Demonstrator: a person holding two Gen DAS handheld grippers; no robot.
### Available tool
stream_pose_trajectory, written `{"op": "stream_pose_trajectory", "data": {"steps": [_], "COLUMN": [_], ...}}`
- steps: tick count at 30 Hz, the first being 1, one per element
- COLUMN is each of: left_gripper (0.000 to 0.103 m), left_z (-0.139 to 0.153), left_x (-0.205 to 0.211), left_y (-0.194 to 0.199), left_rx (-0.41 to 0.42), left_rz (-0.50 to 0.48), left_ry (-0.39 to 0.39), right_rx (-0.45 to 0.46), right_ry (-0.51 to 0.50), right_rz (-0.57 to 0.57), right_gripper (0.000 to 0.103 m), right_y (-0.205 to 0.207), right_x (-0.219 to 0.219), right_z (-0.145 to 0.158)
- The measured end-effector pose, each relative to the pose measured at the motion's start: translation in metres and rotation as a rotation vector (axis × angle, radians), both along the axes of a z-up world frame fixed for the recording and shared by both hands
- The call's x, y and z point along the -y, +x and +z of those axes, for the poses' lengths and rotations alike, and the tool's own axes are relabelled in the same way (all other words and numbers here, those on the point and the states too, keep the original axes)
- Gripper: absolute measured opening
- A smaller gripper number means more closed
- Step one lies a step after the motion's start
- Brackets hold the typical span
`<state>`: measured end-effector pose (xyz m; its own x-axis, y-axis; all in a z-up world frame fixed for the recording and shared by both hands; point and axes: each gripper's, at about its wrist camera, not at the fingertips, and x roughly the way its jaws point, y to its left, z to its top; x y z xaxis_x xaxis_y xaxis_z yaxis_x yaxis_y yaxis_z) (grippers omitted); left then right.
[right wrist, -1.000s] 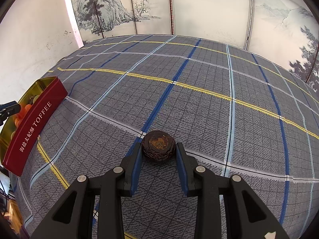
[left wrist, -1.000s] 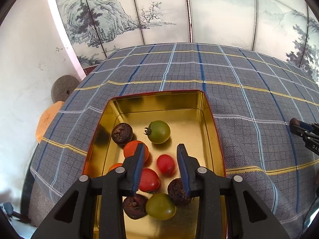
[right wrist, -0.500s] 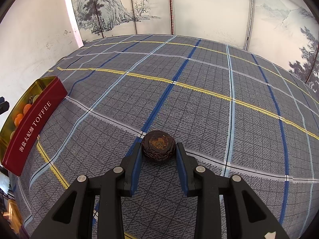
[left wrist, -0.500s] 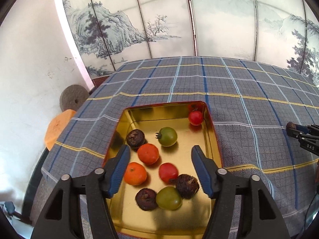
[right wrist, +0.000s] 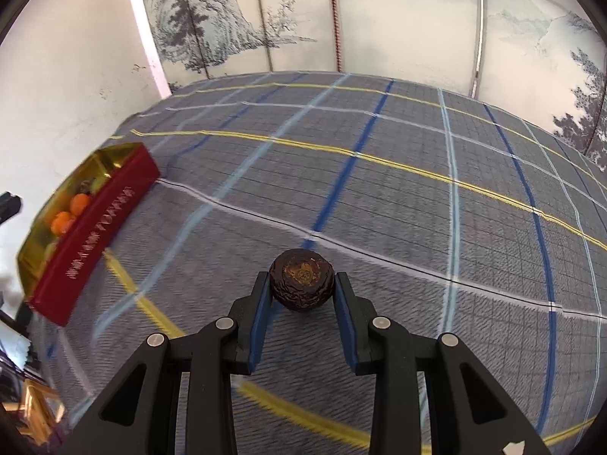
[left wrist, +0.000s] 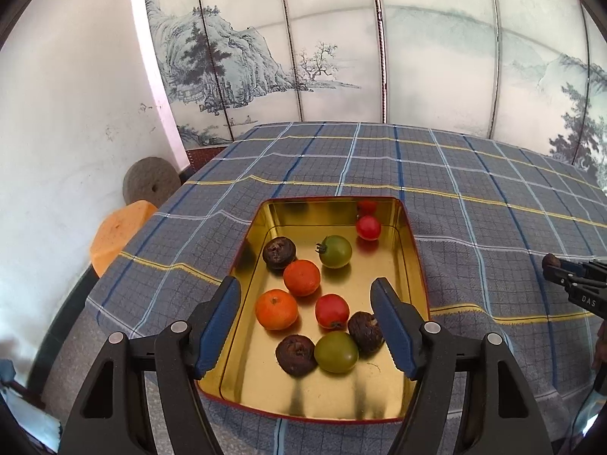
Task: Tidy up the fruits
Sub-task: 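Carry the brown fruit in the right gripper into the tin and release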
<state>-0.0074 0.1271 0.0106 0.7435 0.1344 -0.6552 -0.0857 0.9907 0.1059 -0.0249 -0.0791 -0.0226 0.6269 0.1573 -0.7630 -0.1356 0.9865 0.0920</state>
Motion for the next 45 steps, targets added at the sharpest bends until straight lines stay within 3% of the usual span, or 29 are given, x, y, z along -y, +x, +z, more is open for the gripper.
{"op": "stream_pose_trajectory", "data": {"steps": [12, 20, 31, 45], "left_gripper": [0.072, 0.072, 0.071, 0.072], "left_z": [0.001, 0.002, -0.004, -0.012], "left_x": [-0.006, -0.017, -0.033, -0.054], "left_y": [-0.015, -0.023, -0.028, -0.029], "left_rx": [0.016, 0.018, 0.005, -0.019], "left_rz": [0.010, 0.049, 0.084, 0.104], "left_ry": [-0.012, -0.006, -0.016, -0.027], "right_rx": [0.109, 0.144, 0.122, 0.061], "right_ry": [0.018, 0.027, 0.023, 0.023], "right_rz": [0.188, 0.314, 0.407, 0.424], "right_gripper": [0.030, 0.030, 0.030, 0.030], "right_y": [-0.018, -0.022, -0.010, 0.019], "right_x": [-0.082, -0.139, -0.195, -0.223], "right_z": [0.062, 0.085, 0.081, 0.056]}}
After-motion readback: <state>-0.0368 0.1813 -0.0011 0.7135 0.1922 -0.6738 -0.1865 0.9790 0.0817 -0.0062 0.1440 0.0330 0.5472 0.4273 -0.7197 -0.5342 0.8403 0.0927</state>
